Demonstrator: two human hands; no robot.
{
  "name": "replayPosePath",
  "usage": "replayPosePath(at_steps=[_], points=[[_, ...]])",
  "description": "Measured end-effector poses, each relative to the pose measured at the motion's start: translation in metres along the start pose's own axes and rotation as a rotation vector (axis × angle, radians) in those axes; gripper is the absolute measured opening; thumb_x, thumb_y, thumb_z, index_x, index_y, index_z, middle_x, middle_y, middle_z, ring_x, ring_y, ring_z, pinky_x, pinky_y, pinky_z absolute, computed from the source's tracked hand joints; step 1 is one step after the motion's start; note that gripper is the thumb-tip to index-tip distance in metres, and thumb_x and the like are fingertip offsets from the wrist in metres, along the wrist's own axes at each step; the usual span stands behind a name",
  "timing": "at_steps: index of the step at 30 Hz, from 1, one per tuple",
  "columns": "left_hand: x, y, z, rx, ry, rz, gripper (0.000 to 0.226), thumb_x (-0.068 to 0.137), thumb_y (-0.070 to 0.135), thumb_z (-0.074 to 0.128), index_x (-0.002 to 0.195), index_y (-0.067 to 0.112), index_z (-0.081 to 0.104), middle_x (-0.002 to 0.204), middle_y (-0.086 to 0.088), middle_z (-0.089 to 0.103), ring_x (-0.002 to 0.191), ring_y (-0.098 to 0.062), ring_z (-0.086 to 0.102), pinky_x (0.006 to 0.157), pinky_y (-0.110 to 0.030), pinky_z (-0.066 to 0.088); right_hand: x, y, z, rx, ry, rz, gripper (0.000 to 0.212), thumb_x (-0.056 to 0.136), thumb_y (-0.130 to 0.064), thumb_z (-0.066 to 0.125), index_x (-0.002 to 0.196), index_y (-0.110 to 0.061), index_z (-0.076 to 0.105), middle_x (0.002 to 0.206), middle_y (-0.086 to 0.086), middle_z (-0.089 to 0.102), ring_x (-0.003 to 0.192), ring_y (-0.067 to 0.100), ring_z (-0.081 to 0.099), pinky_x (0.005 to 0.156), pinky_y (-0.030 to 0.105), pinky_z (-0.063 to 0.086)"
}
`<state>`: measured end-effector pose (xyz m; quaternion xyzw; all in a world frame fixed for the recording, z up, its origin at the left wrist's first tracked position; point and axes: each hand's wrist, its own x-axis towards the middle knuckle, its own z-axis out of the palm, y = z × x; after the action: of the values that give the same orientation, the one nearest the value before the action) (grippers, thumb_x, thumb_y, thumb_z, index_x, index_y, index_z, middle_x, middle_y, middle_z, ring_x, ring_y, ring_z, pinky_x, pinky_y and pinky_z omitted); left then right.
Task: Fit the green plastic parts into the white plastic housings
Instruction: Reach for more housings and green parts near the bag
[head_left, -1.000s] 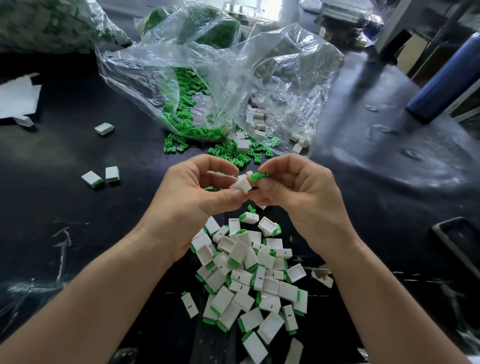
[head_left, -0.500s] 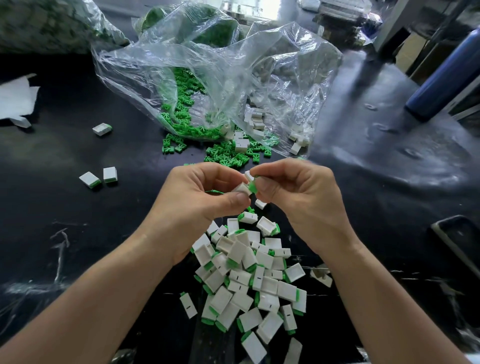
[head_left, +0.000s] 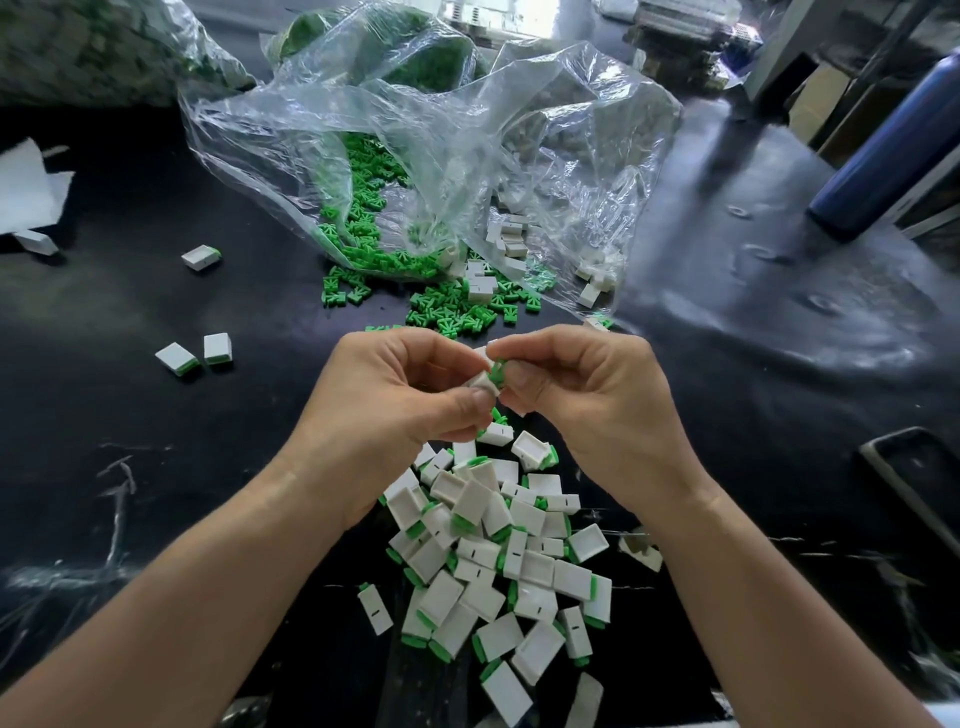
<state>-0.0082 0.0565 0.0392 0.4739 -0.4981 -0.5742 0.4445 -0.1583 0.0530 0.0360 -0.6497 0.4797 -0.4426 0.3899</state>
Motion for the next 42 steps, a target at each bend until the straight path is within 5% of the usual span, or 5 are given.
replayPosePath(at_steps=[13, 28, 32, 36, 42], points=[[-0.001, -0.005, 0.005, -0.096, 0.018, 0.03, 0.013, 0.061, 0.007, 0.067, 0.074, 0.004, 0.068, 0.056, -0.009, 0.067, 0.051, -0.015, 0.065, 0.049, -0.019, 0.052, -0.001, -0.001, 0.0, 0.056, 0.016, -0.022, 0.028, 0.08, 0.006, 0.064, 0.078, -0.022, 0.066, 0.071, -0.004, 0.067, 0.061, 0.003, 0.062, 0.061, 0.018, 0.051], [-0.004, -0.003, 0.006, -0.039, 0.039, 0.143, 0.015, 0.057, 0.015, 0.069, 0.072, 0.015, 0.072, 0.063, -0.012, 0.069, 0.054, -0.021, 0.067, 0.051, -0.023, 0.055, -0.004, -0.008, -0.003, 0.13, -0.061, -0.021, 0.027, 0.082, 0.006, 0.061, 0.082, -0.02, 0.067, 0.078, -0.001, 0.069, 0.071, 0.007, 0.066, 0.071, 0.021, 0.055], [-0.005, -0.001, 0.004, 0.068, 0.059, 0.203, 0.014, 0.061, 0.02, 0.069, 0.074, 0.019, 0.07, 0.063, -0.008, 0.068, 0.044, -0.017, 0.063, 0.038, -0.02, 0.047, -0.004, -0.01, -0.007, 0.334, -0.133, 0.111, 0.013, 0.077, -0.017, 0.062, 0.087, -0.012, 0.069, 0.072, 0.003, 0.066, 0.065, 0.007, 0.06, 0.064, 0.02, 0.052], [-0.006, 0.0, 0.006, 0.053, 0.037, 0.277, 0.007, 0.059, 0.023, 0.07, 0.066, 0.024, 0.071, 0.059, 0.007, 0.065, 0.038, -0.005, 0.05, 0.037, -0.012, 0.037, -0.001, -0.005, -0.006, 0.426, -0.125, 0.312, 0.038, 0.061, -0.042, 0.062, 0.082, -0.011, 0.061, 0.072, 0.003, 0.062, 0.06, 0.009, 0.057, 0.058, 0.022, 0.049], [-0.003, -0.001, 0.002, 0.044, 0.001, 0.332, 0.018, 0.056, 0.024, 0.081, 0.073, 0.025, 0.074, 0.076, 0.011, 0.058, 0.047, -0.006, 0.042, 0.047, -0.015, 0.041, -0.002, -0.008, 0.0, 0.525, -0.455, 0.476, 0.059, 0.078, -0.059, 0.043, 0.084, -0.004, 0.062, 0.073, 0.006, 0.065, 0.061, 0.013, 0.06, 0.057, 0.021, 0.05]])
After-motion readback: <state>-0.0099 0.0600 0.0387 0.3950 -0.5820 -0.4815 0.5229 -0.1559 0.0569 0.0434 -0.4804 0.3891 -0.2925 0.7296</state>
